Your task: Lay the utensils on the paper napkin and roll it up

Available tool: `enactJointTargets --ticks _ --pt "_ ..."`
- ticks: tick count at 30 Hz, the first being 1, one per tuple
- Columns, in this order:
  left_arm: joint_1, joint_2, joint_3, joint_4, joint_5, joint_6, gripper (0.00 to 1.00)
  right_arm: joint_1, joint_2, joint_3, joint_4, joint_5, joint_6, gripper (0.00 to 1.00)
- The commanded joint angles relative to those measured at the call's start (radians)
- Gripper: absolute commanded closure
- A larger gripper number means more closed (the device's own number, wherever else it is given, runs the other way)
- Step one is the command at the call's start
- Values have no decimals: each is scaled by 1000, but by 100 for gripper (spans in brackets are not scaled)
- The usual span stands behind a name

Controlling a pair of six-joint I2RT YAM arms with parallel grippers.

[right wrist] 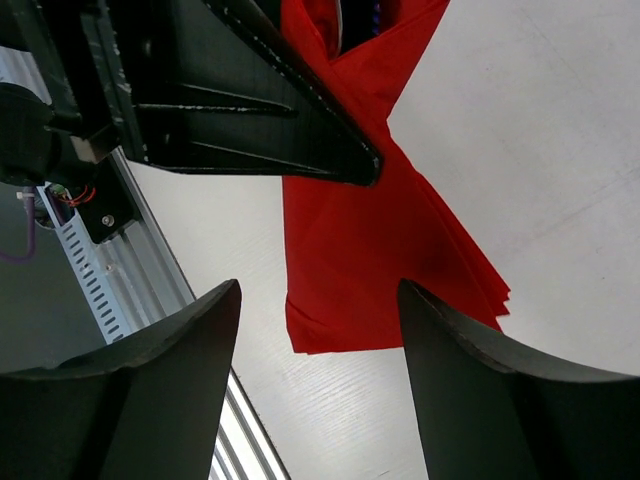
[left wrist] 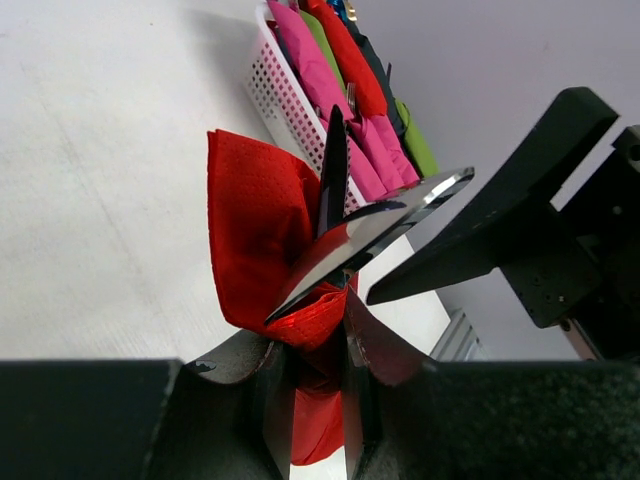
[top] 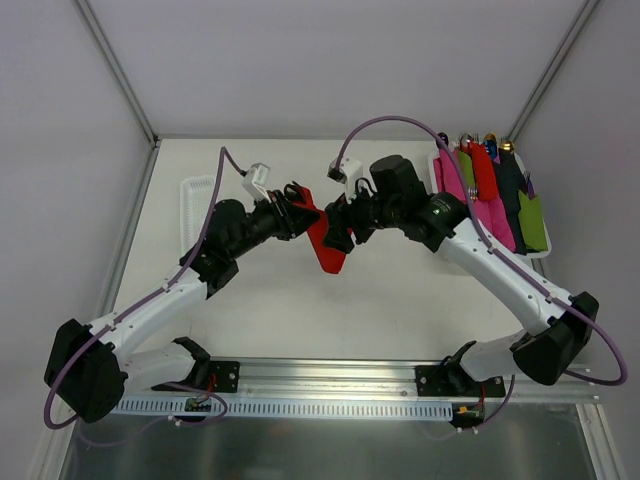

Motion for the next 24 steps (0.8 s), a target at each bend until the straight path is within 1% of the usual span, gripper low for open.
enactJointTargets --ticks 1,6,13,20,24 --pt "-17 -2 62 81 13 -41 100 11 4 20 33 27 -19 33" --pt "-18 3 59 117 30 -58 100 19 15 9 42 18 -18 32" --pt "-20 1 33 212 64 -109 100 17 33 14 44 -17 -10 32" --pt "-21 1 23 253 79 -126 100 16 33 3 51 -42 -7 32" --pt "-20 1 15 285 93 -135 100 16 33 3 51 -62 1 35"
